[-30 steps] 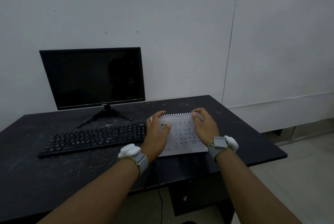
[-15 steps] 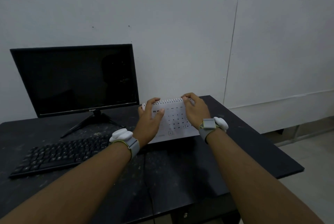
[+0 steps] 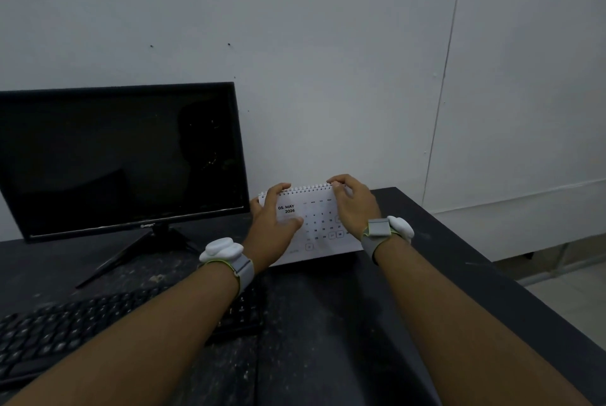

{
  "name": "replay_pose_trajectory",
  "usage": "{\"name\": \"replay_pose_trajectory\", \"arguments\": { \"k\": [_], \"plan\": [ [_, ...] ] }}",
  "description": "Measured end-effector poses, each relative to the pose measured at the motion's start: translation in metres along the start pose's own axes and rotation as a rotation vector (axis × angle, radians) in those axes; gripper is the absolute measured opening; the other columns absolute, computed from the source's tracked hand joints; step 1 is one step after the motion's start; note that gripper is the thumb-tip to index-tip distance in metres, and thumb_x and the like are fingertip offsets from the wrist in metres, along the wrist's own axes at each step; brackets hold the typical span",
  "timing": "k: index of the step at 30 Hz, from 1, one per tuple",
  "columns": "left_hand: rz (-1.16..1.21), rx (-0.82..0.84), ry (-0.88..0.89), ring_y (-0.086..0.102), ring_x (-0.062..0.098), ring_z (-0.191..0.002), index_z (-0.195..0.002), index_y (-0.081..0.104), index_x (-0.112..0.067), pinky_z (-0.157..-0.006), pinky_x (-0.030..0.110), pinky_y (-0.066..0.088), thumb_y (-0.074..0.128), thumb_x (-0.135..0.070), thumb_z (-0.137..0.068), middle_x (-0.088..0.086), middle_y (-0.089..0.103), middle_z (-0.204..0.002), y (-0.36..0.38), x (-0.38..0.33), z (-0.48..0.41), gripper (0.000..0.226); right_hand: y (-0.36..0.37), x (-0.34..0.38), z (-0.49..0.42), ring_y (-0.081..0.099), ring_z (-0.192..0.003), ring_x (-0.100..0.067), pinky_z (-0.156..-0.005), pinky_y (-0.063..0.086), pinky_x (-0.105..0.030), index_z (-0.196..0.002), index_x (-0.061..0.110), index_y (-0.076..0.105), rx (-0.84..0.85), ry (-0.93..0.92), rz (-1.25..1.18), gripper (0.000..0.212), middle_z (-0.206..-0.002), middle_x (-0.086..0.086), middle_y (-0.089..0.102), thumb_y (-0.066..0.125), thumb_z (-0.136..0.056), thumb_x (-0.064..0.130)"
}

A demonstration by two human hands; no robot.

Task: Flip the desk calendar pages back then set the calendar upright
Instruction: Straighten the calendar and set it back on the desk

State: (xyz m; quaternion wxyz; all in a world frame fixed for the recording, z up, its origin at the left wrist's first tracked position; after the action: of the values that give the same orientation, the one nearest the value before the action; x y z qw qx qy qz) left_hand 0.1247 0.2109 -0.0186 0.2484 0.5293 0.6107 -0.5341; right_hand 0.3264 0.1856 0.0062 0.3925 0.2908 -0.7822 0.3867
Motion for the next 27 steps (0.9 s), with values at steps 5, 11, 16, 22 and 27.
{"name": "replay_pose_trajectory", "arguments": {
  "k": [5,11,16,22,27],
  "plan": [
    [-0.035,-0.001,-0.003,0.057,0.030,-0.123,-0.142,0.042,-0.054,-0.107,0.044,0.057,0.074,-0.019,-0.094,0.007,0.028,-0.145,0.000,0.009,-0.023,0.067,0.012,-0.009,-0.022,0.070,-0.097,-0.030,-0.082,0.058,-0.042,-0.115,0.018,0.076,0.004,-0.020,-0.016,0.026,-0.110,-0.011,0.076,0.052,-0.111,0.026],
    [-0.053,0.025,-0.011,0.057,0.027,-0.120,-0.148,0.040,-0.052,-0.095,0.034,0.055,0.076,-0.022,-0.093,0.005,0.026,-0.146,0.008,0.025,-0.027,0.073,0.018,-0.024,-0.025,0.068,-0.091,-0.025,-0.071,0.052,-0.031,-0.115,0.016,0.076,0.041,0.011,-0.015,0.026,-0.109,-0.011,0.077,0.052,-0.112,0.025],
    [-0.067,0.014,0.013,0.054,0.031,-0.129,-0.151,0.037,-0.053,-0.099,0.034,0.052,0.078,-0.024,-0.092,0.001,0.023,-0.147,0.011,0.029,-0.027,0.077,0.020,-0.031,-0.024,0.070,-0.102,-0.027,-0.074,0.050,-0.029,-0.117,0.020,0.075,0.041,0.007,-0.029,0.025,-0.112,-0.008,0.076,0.051,-0.112,0.027],
    [-0.128,0.071,-0.012,0.019,0.032,-0.164,-0.165,0.010,-0.055,-0.129,0.055,0.031,0.076,-0.037,-0.096,0.007,0.000,-0.179,0.004,0.024,-0.023,0.098,0.019,-0.032,-0.021,0.043,-0.155,-0.031,-0.122,0.032,-0.032,-0.157,0.040,0.054,0.088,0.075,0.032,0.045,-0.178,-0.014,0.018,0.051,-0.112,0.041],
    [-0.151,0.035,0.041,0.010,0.023,-0.167,-0.168,0.017,-0.044,-0.132,0.047,0.020,0.072,-0.039,-0.099,0.005,0.005,-0.181,-0.018,0.002,-0.006,0.088,0.010,-0.003,-0.007,0.029,-0.159,-0.036,-0.127,0.027,-0.063,-0.155,0.038,0.056,-0.041,0.038,0.196,0.047,-0.172,-0.014,0.030,0.057,-0.108,0.044]
  ]
}}
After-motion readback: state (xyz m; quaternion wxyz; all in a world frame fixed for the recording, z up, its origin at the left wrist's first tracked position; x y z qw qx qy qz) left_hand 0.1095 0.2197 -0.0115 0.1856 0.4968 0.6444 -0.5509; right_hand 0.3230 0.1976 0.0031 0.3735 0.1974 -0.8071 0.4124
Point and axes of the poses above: each hand's wrist, its own z-axis away from the middle knuckle, its own y-axis out of the palm, x = y × z, the point moved 3 cm from there along -z, towards the middle knuckle
